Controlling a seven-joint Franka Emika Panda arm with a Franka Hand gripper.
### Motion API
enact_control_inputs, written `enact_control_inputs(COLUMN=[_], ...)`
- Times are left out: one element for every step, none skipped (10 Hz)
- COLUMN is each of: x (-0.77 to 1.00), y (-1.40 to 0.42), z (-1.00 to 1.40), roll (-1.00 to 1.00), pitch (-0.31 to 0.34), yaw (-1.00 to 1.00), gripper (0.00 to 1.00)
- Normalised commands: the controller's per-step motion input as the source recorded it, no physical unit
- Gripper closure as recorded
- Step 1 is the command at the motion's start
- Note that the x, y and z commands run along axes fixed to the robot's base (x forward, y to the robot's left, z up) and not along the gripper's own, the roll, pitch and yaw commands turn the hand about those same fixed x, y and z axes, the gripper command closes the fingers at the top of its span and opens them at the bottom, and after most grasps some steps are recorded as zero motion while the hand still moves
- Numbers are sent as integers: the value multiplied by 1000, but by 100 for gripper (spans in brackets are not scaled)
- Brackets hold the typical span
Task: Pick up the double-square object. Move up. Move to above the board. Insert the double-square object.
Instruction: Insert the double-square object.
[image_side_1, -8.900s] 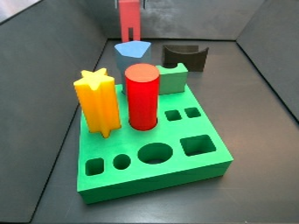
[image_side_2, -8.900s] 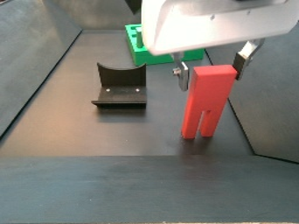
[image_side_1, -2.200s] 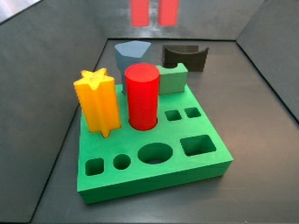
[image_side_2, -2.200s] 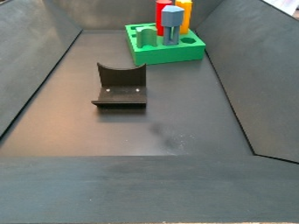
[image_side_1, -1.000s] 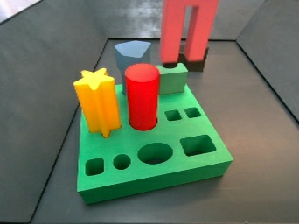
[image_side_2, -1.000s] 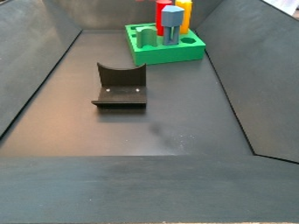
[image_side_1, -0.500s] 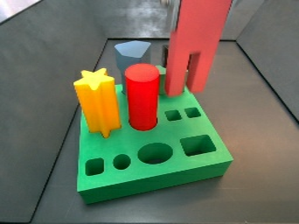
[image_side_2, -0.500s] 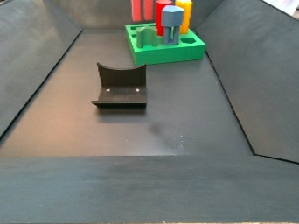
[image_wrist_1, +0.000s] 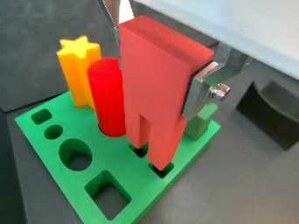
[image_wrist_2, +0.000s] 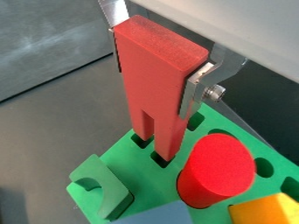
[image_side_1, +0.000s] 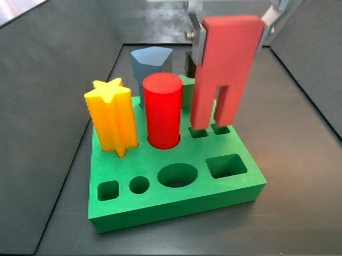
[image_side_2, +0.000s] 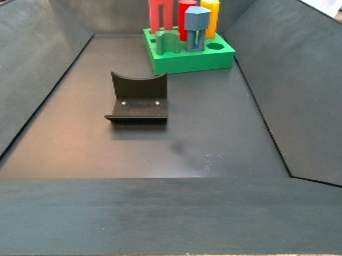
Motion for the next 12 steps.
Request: enact_control_inputs(x=[37,20,0,-17,-83,-66,-63,-23,151,331,340,186], y=[34,57,49,46,23,0,0,0,0,0,0,0], z=[-280,-194,-169,-134,-103,-123,-174,-249,-329,-311,-329,-334], roll=[-36,-16,0,-19,-51,-57,-57,-67,-117,-76,-54,-23], pitch=[0,0,0,0,0,0,-10,-29,-40,-3,0,0], yaw=[0,43,94,20,0,0,0,0,0,0,0,0], gripper=[100,100,100,100,100,100,100,100,100,100,100,100])
